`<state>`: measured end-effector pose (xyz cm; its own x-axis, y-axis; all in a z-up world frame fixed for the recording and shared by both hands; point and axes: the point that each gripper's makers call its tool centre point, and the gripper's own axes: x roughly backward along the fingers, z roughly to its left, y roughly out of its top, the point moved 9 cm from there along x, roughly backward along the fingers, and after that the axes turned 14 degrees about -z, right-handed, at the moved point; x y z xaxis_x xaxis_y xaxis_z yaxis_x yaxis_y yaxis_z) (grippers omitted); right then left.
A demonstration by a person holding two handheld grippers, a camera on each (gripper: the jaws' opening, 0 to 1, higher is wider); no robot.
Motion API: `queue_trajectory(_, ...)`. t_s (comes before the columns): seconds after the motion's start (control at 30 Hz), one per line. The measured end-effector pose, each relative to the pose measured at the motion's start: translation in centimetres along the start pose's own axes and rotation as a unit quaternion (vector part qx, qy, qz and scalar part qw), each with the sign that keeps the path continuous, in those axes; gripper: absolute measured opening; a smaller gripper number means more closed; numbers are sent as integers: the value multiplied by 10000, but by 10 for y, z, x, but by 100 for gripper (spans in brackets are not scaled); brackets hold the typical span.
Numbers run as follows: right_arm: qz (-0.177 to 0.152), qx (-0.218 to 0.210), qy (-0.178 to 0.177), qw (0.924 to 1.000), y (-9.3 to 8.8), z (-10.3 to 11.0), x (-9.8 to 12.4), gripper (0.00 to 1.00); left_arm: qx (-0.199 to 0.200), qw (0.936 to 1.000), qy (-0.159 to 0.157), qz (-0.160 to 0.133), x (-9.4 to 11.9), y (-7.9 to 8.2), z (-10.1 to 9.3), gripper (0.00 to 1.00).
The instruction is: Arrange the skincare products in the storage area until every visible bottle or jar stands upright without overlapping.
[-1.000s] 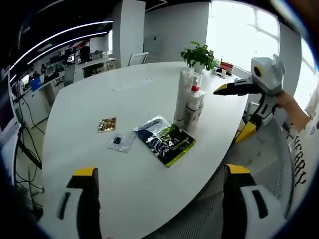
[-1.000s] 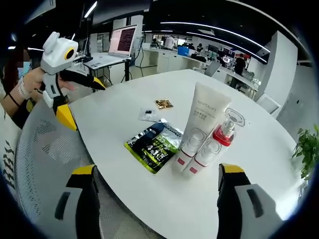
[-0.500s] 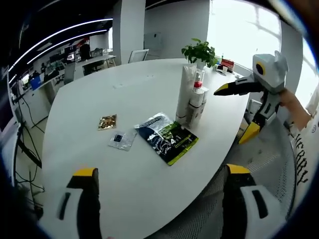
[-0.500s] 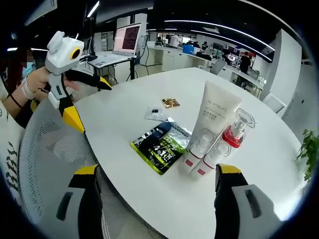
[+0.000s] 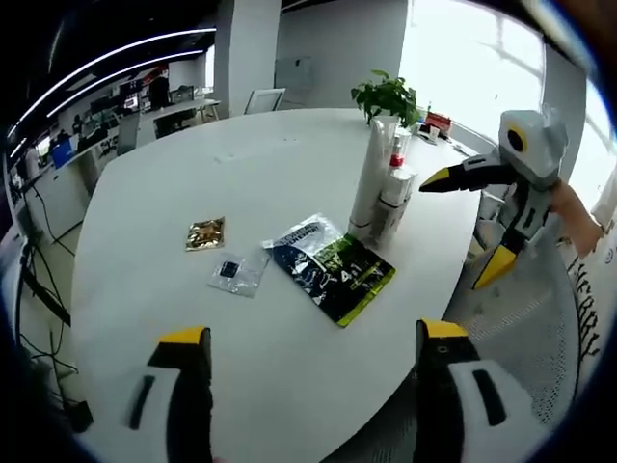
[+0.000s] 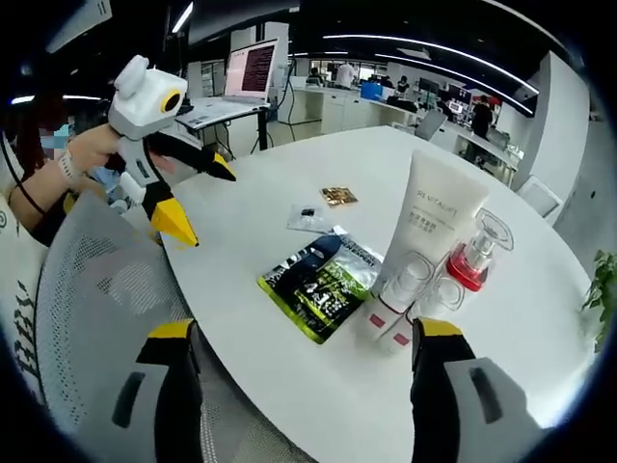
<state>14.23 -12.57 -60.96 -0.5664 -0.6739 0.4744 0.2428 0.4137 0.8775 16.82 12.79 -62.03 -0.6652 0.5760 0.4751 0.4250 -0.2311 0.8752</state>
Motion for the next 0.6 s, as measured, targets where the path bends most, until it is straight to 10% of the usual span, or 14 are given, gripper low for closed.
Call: queue_trajectory(0.6,4,-149,488,9987,2,13,-23,82,-77,9996,-199,202,-53,7,49,55)
